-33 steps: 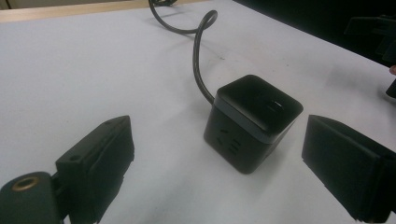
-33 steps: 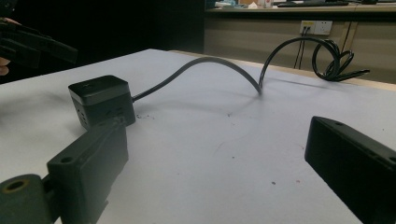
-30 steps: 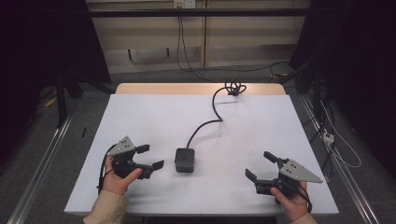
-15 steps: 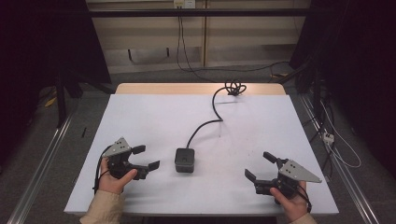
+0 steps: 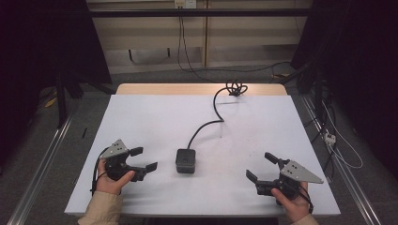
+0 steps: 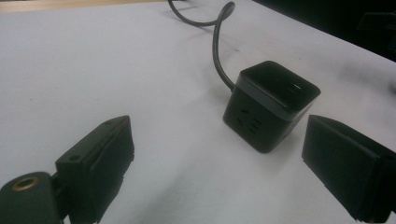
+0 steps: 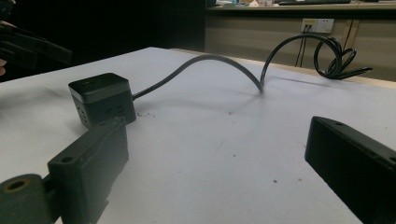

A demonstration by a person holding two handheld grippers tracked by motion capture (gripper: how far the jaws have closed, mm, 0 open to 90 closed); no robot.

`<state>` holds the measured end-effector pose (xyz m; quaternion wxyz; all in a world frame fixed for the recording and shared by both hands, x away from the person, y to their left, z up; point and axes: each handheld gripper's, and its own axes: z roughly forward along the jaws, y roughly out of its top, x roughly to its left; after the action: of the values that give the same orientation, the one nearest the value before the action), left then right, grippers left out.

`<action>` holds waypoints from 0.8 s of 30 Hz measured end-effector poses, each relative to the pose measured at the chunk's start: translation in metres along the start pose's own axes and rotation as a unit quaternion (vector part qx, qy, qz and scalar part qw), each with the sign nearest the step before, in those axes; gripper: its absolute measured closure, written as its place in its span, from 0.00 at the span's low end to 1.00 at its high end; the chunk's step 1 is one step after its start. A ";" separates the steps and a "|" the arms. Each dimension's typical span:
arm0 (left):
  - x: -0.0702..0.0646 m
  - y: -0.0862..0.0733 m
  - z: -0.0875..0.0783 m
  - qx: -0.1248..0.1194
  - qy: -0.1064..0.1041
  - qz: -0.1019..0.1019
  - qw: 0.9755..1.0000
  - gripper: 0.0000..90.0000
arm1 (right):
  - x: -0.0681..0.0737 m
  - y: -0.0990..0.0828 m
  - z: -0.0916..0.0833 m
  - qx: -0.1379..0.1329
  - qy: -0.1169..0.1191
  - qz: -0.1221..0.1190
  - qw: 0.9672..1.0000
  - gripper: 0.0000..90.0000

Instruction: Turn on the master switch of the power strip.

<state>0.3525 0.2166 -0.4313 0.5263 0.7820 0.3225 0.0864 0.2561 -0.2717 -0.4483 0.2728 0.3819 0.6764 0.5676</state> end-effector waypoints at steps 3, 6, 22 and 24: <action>0.001 -0.001 -0.002 -0.004 0.002 -0.002 1.000 0.10 | 0.000 0.000 0.000 0.000 0.000 0.000 1.000 0.06; 0.002 -0.002 -0.004 -0.005 0.005 -0.004 1.000 0.10 | 0.000 0.000 0.000 0.000 0.000 0.000 1.000 0.06; 0.009 -0.010 -0.012 -0.002 0.015 -0.006 1.000 0.10 | -0.001 0.000 0.000 0.001 -0.002 0.001 1.000 0.06; 0.009 -0.011 -0.013 -0.003 0.015 -0.009 1.000 0.10 | -0.001 0.000 0.000 0.001 -0.002 0.001 1.000 0.06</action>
<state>0.3489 0.2345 -0.4371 0.5243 0.7763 0.3372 0.0940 0.2562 -0.2726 -0.4487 0.2736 0.3837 0.6761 0.5664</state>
